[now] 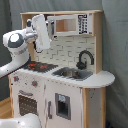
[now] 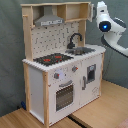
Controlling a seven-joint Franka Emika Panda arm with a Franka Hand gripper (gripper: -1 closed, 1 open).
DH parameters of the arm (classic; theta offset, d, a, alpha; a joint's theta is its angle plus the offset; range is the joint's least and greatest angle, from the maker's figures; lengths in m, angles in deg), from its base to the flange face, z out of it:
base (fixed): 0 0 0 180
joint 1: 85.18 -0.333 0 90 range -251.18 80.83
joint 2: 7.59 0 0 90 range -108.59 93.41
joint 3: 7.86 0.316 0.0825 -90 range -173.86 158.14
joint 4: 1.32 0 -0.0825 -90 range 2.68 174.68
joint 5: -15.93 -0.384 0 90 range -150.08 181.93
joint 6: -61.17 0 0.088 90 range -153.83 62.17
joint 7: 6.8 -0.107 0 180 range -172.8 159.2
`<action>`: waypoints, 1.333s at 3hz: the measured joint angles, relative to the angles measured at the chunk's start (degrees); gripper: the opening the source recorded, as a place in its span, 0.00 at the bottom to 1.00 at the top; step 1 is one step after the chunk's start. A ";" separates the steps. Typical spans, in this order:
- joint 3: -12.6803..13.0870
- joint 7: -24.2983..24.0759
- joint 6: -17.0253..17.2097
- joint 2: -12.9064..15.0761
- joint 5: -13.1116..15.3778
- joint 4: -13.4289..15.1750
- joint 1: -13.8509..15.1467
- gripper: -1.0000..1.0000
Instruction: Play with the kitchen
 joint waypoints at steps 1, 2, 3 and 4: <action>0.39 -2.03 -0.36 2.56 0.00 -1.97 0.46 0.00; 2.10 -3.03 -2.44 5.92 0.00 -4.76 3.09 0.00; 4.77 -3.52 -3.50 8.27 -0.02 -8.83 6.27 0.00; 7.00 -3.52 -4.04 10.39 -0.03 -13.08 9.04 0.00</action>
